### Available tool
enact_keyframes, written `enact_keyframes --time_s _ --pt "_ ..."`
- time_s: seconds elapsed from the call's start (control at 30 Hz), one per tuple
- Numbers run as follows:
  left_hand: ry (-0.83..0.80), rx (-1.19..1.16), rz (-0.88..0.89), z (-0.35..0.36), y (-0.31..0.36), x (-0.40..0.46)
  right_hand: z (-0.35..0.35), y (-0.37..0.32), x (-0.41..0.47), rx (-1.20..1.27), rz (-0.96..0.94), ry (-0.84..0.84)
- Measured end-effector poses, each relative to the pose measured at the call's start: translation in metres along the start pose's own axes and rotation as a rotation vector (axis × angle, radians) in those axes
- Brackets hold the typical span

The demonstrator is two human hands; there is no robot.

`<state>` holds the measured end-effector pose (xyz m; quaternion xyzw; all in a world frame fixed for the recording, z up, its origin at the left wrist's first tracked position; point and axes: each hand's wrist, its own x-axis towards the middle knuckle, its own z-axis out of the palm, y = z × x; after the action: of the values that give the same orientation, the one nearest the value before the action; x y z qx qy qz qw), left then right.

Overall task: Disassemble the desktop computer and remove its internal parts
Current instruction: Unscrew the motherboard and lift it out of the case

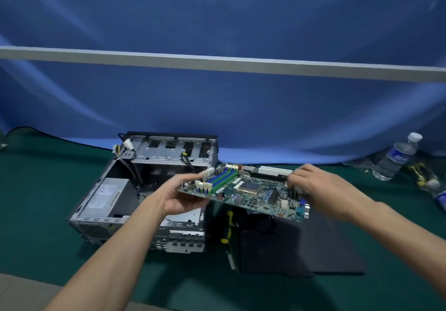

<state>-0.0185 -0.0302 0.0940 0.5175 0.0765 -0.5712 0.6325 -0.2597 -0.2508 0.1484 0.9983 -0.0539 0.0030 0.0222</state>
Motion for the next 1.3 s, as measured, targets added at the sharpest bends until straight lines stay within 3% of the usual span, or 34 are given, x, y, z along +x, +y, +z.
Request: enact_keyframes --time_s 0.13,0.37,0.47,0.53,0.6,0.73,0.83,1.03,1.3 --pt "0.004 0.032 -0.015 0.035 -0.019 0.011 0.027 0.032 -0.029 -0.091 -0.009 0.023" --pt "0.091 0.193 0.0 0.106 -0.041 0.019 0.073 0.08 -0.05 -0.216 0.096 -0.282" --pt "0.178 0.334 0.113 0.134 -0.059 0.026 0.074 0.091 -0.042 -0.008 0.372 -0.318" --pt "0.212 0.468 0.211 0.147 -0.069 0.033 0.066 0.089 -0.026 0.197 0.482 -0.218" --pt "0.215 0.582 0.283 0.157 -0.076 0.041 0.059 0.073 -0.005 0.441 0.594 -0.115" --pt "0.155 0.682 0.339 0.173 -0.084 0.05 0.064 0.04 0.033 0.723 0.771 -0.104" --pt "0.09 0.762 0.387 0.179 -0.089 0.053 0.069 0.034 0.051 0.673 0.84 -0.093" --pt "-0.009 0.931 0.443 0.186 -0.104 0.065 0.076 0.039 0.052 0.522 0.922 0.102" --pt "-0.114 0.89 0.294 0.176 -0.12 0.08 0.106 0.038 0.038 0.413 0.929 0.008"
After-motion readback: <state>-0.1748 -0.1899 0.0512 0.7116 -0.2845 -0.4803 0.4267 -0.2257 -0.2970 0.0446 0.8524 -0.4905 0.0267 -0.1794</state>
